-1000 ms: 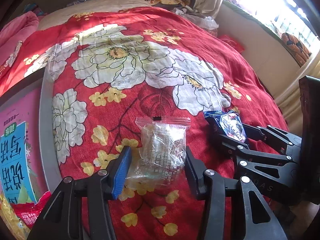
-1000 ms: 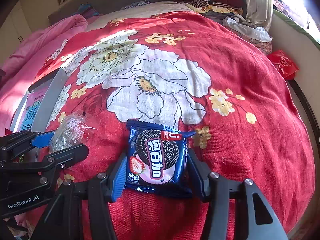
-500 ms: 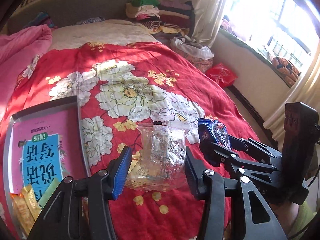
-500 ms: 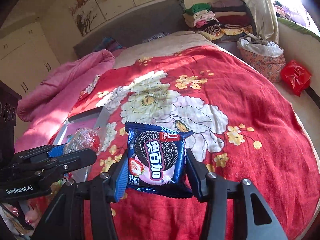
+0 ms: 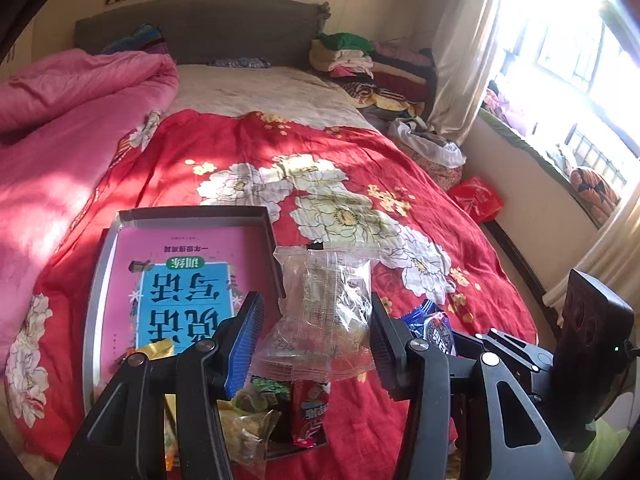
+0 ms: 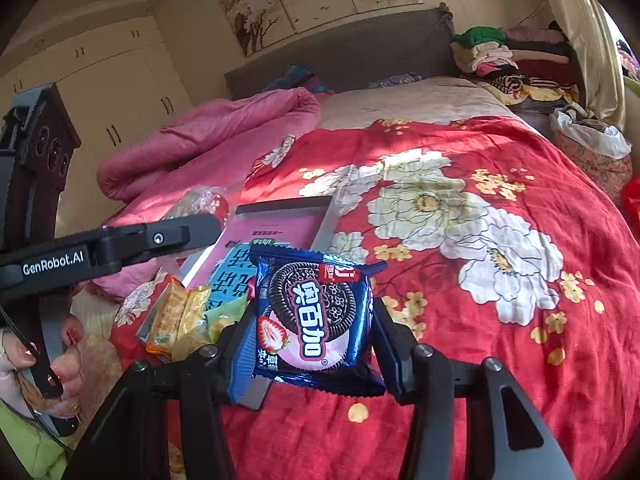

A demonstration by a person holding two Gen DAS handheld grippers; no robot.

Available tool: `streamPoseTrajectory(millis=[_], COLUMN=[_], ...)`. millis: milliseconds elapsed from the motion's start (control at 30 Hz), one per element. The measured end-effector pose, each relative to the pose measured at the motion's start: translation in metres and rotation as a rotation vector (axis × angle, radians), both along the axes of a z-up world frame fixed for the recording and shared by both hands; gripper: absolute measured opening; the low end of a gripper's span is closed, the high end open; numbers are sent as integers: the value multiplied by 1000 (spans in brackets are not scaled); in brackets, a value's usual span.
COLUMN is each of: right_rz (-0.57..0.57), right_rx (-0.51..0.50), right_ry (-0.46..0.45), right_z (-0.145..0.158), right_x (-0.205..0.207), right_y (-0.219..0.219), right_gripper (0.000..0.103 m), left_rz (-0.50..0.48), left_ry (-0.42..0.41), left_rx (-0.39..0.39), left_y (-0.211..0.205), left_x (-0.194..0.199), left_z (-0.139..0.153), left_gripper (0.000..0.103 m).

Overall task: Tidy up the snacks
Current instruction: 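Carry the clear bag with the left tool while the right carries the cookie pack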

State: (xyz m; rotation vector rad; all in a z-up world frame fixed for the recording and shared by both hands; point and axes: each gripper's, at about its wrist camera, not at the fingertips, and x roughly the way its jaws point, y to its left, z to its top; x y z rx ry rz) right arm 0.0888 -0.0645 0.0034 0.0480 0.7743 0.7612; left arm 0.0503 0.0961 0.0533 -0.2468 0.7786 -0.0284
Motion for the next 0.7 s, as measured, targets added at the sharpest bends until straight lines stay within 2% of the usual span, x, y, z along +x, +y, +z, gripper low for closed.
streamPoseTrajectory(millis=[167, 367, 700], right_rz=[68, 118, 163], right_rx=[-24, -62, -125], right_ry=[2, 17, 19], right_z=[-4, -14, -34], right_x=[-12, -19, -17], right_y=[26, 51, 83], right_gripper=[52, 52, 52], left_rz=[88, 184, 258], left_ry=[-5, 43, 143], left_rx=[3, 0, 6], left_y=[40, 86, 116], left_x=[-24, -49, -73], left_z=[1, -19, -61], left_gripper=[52, 52, 52])
